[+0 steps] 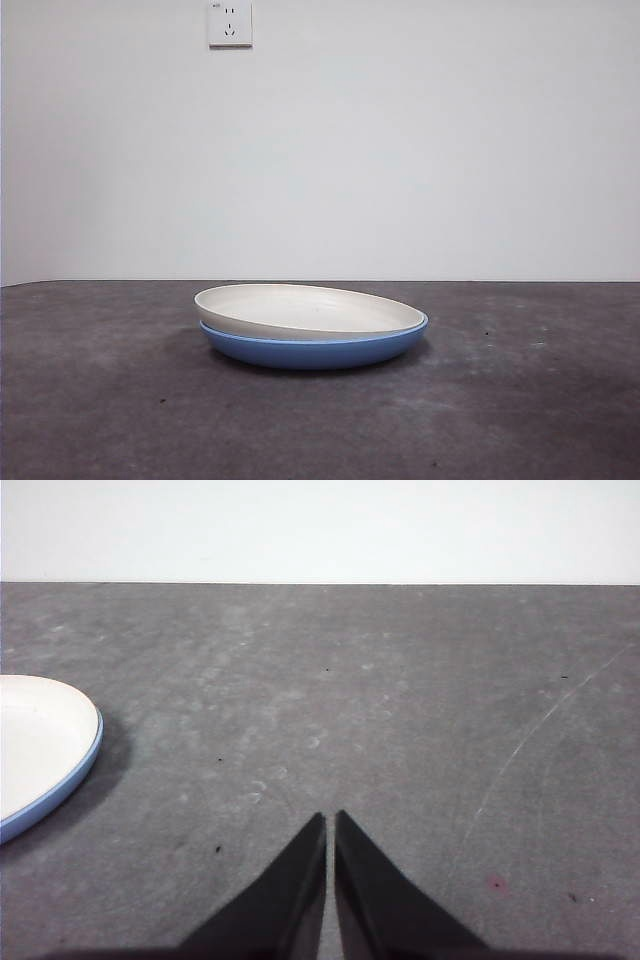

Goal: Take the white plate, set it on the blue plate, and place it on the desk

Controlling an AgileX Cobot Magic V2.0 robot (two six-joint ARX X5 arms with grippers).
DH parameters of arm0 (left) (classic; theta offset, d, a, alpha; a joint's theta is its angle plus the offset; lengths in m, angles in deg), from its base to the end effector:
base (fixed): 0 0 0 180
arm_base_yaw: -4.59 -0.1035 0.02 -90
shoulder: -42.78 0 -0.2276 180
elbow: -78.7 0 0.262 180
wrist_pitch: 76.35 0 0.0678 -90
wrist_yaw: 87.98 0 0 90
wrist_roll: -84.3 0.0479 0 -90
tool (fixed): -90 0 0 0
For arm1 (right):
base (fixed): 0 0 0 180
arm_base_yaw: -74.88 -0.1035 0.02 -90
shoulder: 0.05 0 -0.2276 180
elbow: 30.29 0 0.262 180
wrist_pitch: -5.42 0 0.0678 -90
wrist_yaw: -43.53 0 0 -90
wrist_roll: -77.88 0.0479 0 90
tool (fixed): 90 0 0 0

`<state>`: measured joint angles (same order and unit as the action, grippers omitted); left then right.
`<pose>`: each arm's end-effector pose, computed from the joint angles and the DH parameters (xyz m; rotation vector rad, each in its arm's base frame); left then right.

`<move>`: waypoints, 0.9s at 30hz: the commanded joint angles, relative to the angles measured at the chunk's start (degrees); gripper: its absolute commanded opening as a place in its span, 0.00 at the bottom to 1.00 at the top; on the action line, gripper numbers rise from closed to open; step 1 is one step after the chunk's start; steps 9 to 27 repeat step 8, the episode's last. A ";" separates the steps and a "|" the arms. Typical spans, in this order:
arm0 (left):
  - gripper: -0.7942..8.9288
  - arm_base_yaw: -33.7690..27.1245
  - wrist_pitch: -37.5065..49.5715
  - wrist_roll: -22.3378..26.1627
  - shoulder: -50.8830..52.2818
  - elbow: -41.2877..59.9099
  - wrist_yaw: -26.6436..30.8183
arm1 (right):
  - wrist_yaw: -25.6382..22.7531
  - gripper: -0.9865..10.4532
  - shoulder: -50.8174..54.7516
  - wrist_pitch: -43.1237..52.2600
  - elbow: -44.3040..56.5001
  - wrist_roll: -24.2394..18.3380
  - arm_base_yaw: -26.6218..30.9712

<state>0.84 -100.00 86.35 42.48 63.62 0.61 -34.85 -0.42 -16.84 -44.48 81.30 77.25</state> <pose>0.1598 0.0093 0.1537 0.0287 0.1554 0.0380 0.1606 0.0030 0.1507 0.0774 0.1511 0.1567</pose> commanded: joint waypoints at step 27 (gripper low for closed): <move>0.09 -0.15 -0.31 -0.17 0.11 1.16 0.04 | -0.09 0.09 0.15 -0.02 0.31 0.61 0.13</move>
